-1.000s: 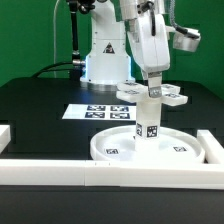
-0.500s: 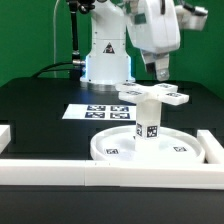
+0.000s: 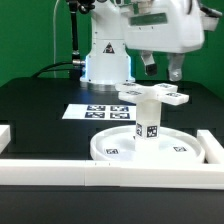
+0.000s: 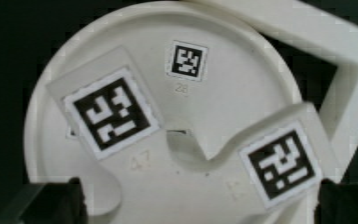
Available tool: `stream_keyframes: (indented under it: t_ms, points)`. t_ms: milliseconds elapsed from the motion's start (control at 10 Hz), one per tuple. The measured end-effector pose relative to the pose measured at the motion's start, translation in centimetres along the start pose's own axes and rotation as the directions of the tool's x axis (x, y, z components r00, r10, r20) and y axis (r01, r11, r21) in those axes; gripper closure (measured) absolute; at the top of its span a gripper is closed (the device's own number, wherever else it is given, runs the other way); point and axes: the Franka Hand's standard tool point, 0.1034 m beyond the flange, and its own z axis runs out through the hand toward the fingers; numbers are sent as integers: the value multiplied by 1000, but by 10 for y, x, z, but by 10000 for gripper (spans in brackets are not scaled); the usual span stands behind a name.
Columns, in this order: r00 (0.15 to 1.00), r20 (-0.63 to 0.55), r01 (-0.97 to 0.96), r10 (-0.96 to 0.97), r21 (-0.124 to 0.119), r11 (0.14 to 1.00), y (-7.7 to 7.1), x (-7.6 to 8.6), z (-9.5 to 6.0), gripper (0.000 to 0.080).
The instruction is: Assemble round table
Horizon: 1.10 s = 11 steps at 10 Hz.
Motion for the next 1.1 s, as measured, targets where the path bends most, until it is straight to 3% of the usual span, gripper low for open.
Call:
stream_keyframes:
  t_ms: [200, 800, 900, 1100]
  points:
    - [958, 2, 287, -287, -36, 957, -1, -4, 0, 150]
    - [709, 21, 706, -705, -35, 708, 0, -3, 0, 150]
    - [625, 22, 780, -780, -40, 624, 0, -2, 0, 150]
    - [358, 26, 931, -933, -84, 355, -3, -2, -1, 150]
